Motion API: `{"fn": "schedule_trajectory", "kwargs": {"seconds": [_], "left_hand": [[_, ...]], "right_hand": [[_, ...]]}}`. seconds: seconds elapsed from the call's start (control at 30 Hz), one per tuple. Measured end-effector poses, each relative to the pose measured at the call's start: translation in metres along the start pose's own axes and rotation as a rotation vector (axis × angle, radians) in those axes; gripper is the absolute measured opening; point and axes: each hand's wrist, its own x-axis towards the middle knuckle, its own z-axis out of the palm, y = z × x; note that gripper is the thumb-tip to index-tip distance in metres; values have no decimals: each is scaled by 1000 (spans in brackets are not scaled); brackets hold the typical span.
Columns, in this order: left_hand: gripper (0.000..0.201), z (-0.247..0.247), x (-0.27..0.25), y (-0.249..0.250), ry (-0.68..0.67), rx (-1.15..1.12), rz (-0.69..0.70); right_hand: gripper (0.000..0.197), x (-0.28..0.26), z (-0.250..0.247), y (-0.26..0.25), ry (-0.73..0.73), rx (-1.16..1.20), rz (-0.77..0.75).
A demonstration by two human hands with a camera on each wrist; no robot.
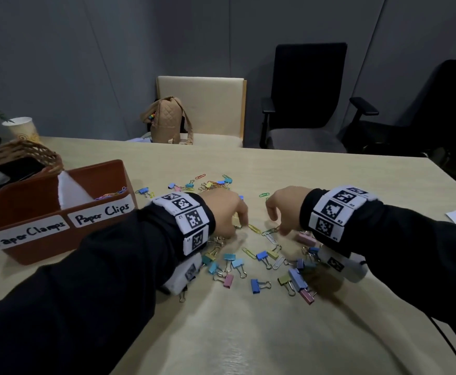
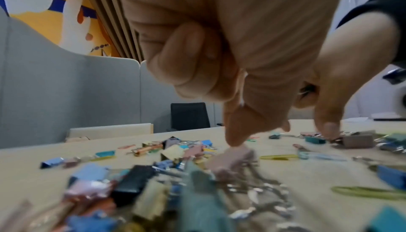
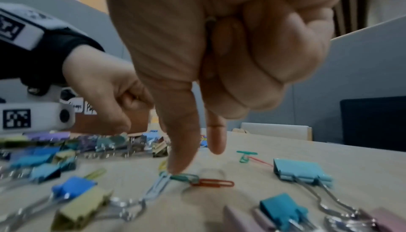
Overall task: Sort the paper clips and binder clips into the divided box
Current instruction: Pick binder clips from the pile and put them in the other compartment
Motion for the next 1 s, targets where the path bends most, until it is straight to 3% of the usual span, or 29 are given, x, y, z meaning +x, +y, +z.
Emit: {"fn": "schedule_trajectory", "kwargs": {"seconds": [0.13, 0.33, 0.5, 0.6, 0.7, 0.83, 1.0], "left_hand": [[22, 5, 4, 24, -81, 16, 86], [10, 11, 14, 33, -121, 42, 111], [21, 21, 19, 34, -201, 51, 51], [33, 22, 19, 33, -216, 70, 41], [33, 24, 20, 29, -205, 55, -12], [15, 13, 18, 13, -82, -64, 12], [25, 6, 16, 5, -95, 1, 43]], "right_hand": [[34, 7, 4, -8, -71, -144, 10], [29, 14, 11, -5, -73, -110, 58], [24, 14, 15, 1, -122, 0, 78], [9, 14, 16, 2, -146, 54, 65], [27, 11, 21, 0, -153, 44, 47], [19, 4, 12, 2, -58, 159, 74], [30, 2, -2, 19, 136, 571, 129]]}}
